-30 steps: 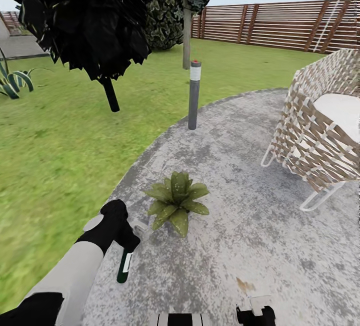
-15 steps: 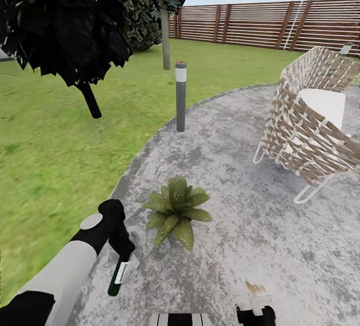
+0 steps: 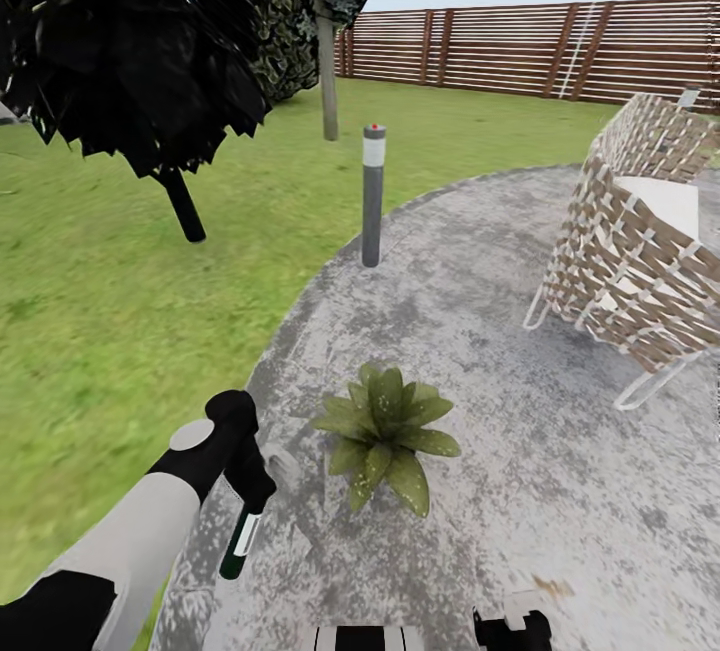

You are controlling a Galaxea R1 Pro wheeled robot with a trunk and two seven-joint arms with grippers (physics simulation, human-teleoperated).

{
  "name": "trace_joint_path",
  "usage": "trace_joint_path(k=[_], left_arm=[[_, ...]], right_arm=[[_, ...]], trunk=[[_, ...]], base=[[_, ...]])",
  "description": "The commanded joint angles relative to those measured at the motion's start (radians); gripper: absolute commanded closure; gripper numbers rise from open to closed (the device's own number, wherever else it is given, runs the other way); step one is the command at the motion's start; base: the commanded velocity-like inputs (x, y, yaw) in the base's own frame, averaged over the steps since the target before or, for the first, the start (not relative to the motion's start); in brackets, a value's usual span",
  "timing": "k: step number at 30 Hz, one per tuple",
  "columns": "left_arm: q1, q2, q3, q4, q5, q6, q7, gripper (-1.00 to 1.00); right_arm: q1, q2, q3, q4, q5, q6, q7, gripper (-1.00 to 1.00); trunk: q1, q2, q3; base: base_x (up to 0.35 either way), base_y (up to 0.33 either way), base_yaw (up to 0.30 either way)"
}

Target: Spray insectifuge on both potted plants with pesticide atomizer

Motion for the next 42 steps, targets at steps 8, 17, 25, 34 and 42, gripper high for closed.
trace_joint_path(k=[8,17,25,34,42], left_arm=[[-0.003,0.007,-0.041,-0.001,-0.01,0.007,-0.01,1.0],[-0.051,0.017,-0.074,-0.009,-0.017,-0.068,-0.01,1.0],[-0.05,0.015,-0.074,-0.009,-0.027,-0.068,-0.01,1.0],[-0.039,0.013,-0.075,-0.008,-0.052,-0.066,-0.01,1.0],[-0.037,0.012,-0.074,-0.009,-0.051,-0.065,-0.01,1.0]], right_arm=[[-0.001,-0.001,0.002,0.001,0.011,-0.002,-0.009,-1.0],[-0.001,0.0,0.002,0.002,0.011,-0.001,-0.009,-1.0],[-0.001,0.0,0.002,0.002,0.011,-0.002,-0.009,-1.0],[-0.001,-0.011,0.002,0.002,0.011,-0.002,-0.009,-1.0],[-0.001,-0.013,0.002,0.002,0.011,-0.002,-0.009,-1.0]], trunk=[[0.0,0.0,-0.001],[0.0,0.0,-0.001],[0.0,0.0,-0.001],[0.0,0.0,-0.001],[0.0,0.0,-0.001]], base=[[0.122,0.105,-0.27],[0.001,0.001,-0.276],[-0.119,0.081,-0.197],[-0.253,0.215,-0.004],[0.065,0.238,-0.135]])
